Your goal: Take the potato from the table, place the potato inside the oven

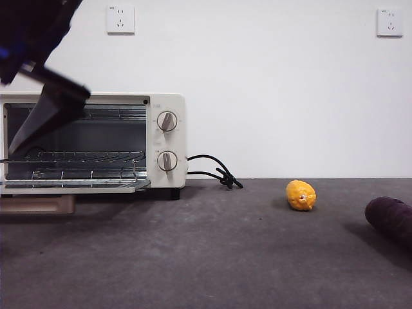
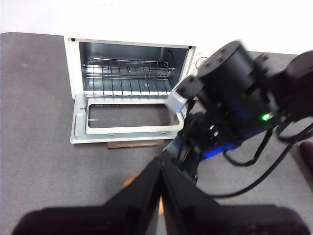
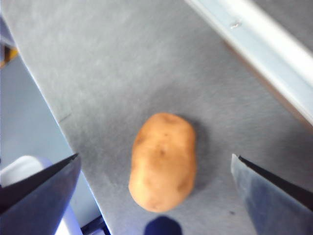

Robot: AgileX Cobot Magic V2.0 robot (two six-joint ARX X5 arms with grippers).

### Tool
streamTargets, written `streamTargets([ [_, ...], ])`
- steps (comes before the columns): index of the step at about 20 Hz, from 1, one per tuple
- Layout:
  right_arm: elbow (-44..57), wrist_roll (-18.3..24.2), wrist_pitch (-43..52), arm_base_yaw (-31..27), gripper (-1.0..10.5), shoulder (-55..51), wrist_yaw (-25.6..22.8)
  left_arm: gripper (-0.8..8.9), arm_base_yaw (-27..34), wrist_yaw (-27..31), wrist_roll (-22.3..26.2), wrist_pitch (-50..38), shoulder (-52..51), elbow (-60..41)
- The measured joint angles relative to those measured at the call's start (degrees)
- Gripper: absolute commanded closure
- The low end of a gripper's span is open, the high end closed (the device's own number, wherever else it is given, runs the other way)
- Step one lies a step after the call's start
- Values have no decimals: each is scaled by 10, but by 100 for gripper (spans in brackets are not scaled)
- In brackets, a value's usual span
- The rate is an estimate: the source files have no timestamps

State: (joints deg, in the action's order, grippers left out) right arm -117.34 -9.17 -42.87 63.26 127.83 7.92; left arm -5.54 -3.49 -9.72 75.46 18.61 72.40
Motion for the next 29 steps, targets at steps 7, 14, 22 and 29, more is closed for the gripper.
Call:
streamTargets([
  [7,0,1,8,8,255,55,0,818,0,-28,7,0,0,0],
  [14,-1,0,6,9,259,85,0,818,0,-28,16,1,0,0],
  [22,-1,-21,14,31,958,95,-13,818,0,-29,17,1,0,0],
  [29,-1,-42,3,26,942,83,-21,818,0,-29,20,1,0,0],
])
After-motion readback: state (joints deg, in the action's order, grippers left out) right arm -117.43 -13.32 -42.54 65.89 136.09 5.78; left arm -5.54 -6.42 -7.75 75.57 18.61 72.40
